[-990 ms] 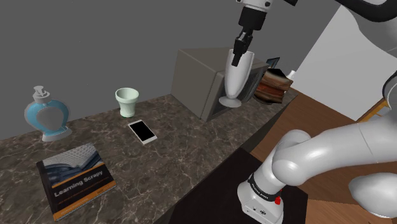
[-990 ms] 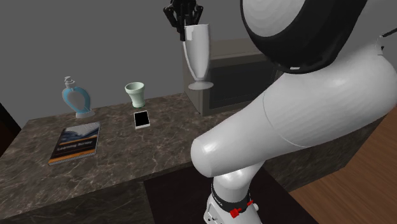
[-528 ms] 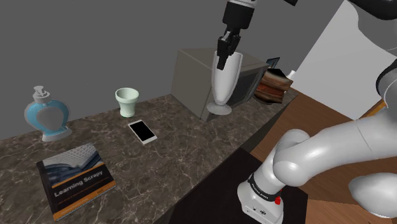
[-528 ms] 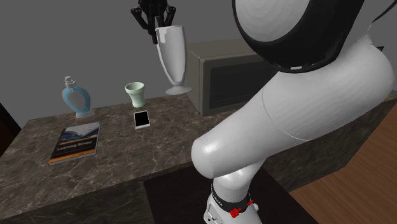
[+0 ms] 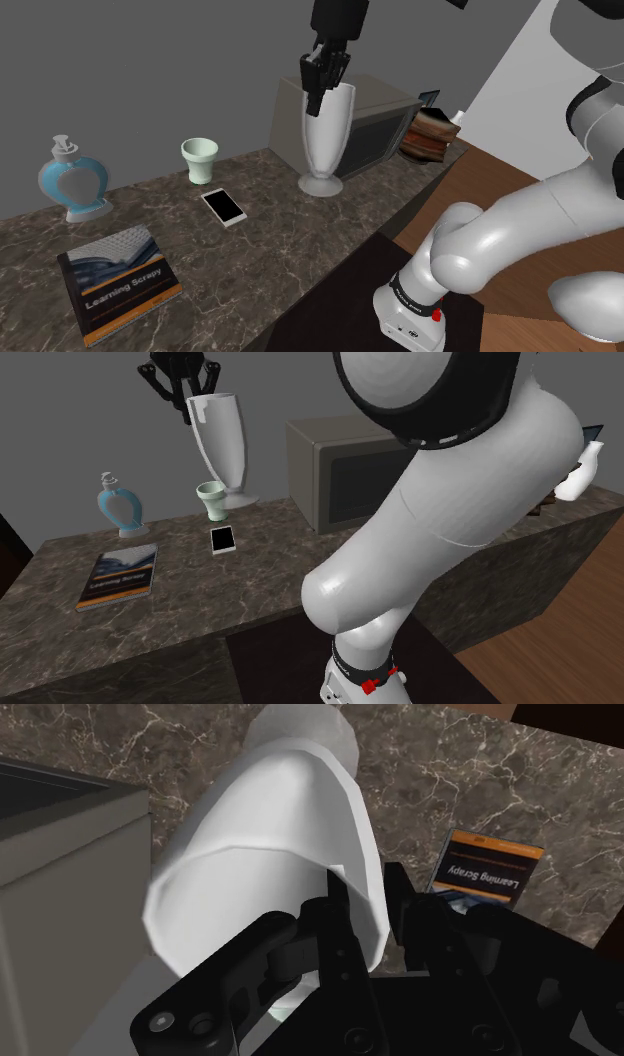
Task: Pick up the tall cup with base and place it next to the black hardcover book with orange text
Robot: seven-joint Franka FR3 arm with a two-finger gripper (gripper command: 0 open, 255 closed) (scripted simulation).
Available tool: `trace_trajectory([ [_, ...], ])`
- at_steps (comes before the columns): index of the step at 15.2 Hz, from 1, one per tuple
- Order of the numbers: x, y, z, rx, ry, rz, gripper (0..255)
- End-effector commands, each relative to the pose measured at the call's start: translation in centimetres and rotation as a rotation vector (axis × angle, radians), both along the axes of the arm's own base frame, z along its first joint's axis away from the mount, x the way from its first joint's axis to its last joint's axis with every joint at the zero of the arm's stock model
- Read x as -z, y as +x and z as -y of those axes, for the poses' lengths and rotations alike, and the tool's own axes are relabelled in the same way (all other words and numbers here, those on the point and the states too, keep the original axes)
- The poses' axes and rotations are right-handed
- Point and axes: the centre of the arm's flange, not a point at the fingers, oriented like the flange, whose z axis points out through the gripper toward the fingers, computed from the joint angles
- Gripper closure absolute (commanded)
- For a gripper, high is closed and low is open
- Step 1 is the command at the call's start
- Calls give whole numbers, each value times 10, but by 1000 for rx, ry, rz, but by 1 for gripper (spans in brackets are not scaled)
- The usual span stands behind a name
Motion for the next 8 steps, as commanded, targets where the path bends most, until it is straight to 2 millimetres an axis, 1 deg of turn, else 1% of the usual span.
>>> trace_trajectory([
  [1, 1, 0, -27, 2, 1, 1, 255],
  [8, 0, 8, -119, 2, 1, 1, 255],
])
